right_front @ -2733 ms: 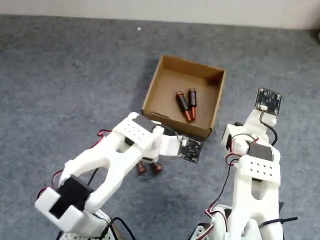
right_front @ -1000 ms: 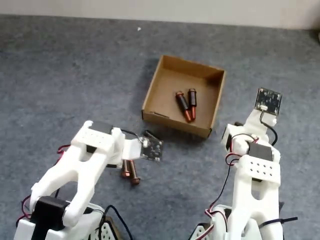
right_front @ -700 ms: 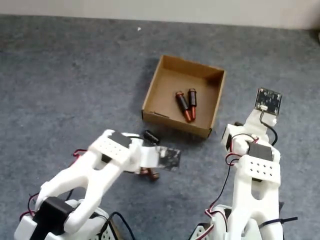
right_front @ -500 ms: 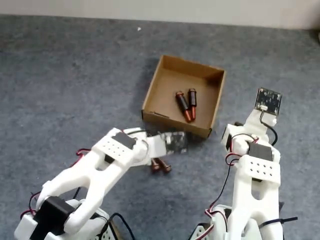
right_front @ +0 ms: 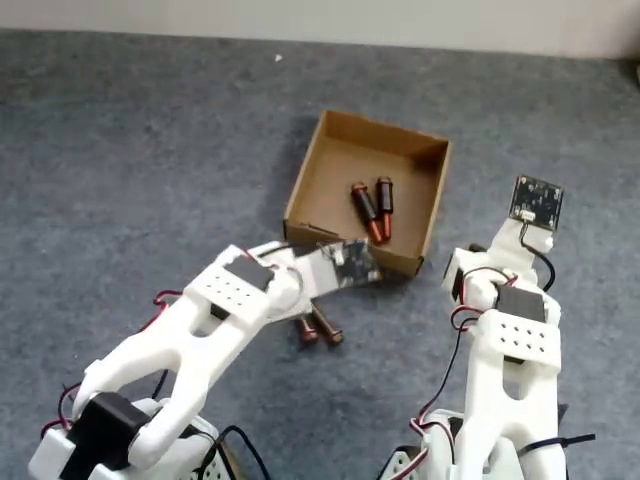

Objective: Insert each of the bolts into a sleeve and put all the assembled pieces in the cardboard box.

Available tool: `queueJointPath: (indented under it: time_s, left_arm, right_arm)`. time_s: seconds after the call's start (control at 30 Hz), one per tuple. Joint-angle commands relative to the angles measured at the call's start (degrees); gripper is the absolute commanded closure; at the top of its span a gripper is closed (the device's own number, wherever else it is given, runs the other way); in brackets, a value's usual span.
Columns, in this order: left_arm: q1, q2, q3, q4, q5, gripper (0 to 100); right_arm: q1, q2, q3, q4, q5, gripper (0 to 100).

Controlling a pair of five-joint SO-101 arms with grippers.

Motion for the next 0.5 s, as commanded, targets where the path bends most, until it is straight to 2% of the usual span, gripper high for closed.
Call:
queueJointPath:
  time_s: [0.0,0.13,0.2,0.37,0.47]
  left_arm:
    - [-0.5,-1.2,-12.0,8.2,4.4,90]
    - [0.0,-1.1,-19.1,13.8,4.4,90]
    - [0.5,-1.0,-20.3,14.2,4.1,90]
    - [3.6,-0.6,-18.9,15.4,-2.4,90]
    - [5.2,3.0,-18.9,15.2,-3.3,85]
  right_arm:
    - [0.6,-1.5,-0.6,-1.4,0.0,99.1]
    - [0.7,-1.5,-0.6,-1.4,0.0,99.1]
    - [0.7,-1.5,-0.6,-1.4,0.0,99.1]
    - [0.7,-1.5,-0.6,-1.4,0.1,99.1]
    - [0.7,-1.5,-0.6,-1.4,0.1,99.1]
